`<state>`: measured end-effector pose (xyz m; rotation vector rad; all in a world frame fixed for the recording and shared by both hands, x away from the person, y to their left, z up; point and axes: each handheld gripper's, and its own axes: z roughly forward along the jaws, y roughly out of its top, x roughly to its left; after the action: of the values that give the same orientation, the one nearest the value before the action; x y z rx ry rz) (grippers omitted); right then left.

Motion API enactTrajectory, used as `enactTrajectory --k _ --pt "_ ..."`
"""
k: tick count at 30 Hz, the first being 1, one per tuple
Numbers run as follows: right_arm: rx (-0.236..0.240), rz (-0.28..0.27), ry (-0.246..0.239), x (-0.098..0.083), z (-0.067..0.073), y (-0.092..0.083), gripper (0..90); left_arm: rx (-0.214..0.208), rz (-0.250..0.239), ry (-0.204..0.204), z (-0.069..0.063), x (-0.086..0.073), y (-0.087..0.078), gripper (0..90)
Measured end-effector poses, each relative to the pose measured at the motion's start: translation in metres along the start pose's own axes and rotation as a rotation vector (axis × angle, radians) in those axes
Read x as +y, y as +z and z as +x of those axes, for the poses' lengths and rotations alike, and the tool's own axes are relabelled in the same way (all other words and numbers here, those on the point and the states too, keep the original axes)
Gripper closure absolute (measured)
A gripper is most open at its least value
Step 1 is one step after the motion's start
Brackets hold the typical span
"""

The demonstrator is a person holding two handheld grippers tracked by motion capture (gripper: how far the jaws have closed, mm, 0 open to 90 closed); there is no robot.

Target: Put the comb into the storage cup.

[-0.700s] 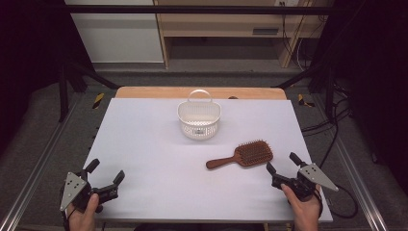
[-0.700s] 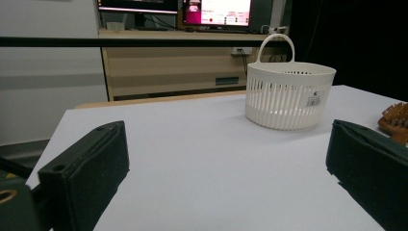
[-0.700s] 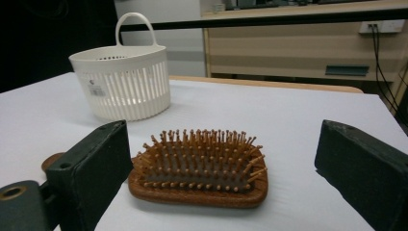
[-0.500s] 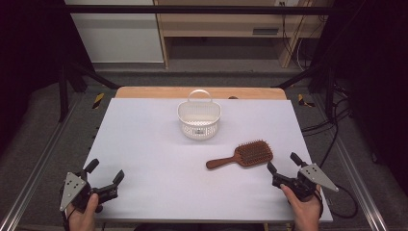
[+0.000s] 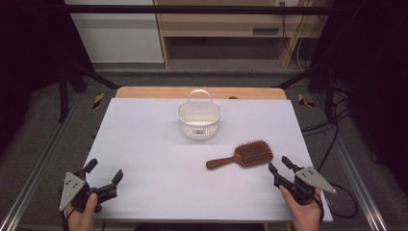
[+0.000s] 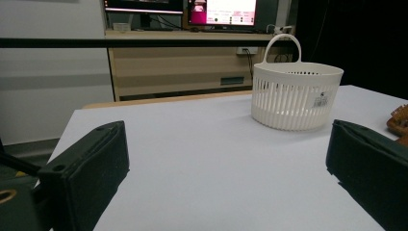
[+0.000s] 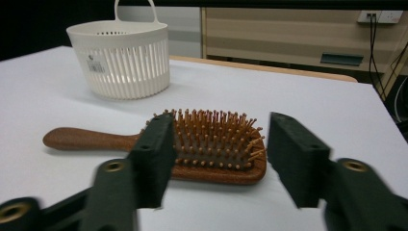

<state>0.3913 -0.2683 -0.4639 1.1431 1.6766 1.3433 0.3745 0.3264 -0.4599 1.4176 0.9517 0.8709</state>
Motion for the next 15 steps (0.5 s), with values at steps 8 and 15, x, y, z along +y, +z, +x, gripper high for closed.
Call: enactTrajectory --k 8,15 --pt "-0.008 0.054 -0.142 0.026 0.001 0.011 78.3 -0.005 -0.005 0.002 0.0 0.002 -0.001 1.1" --pt "-0.016 0.111 -0.133 0.052 -0.014 0.024 87.7 -0.007 -0.005 0.004 -0.001 0.002 -0.001 1.1"
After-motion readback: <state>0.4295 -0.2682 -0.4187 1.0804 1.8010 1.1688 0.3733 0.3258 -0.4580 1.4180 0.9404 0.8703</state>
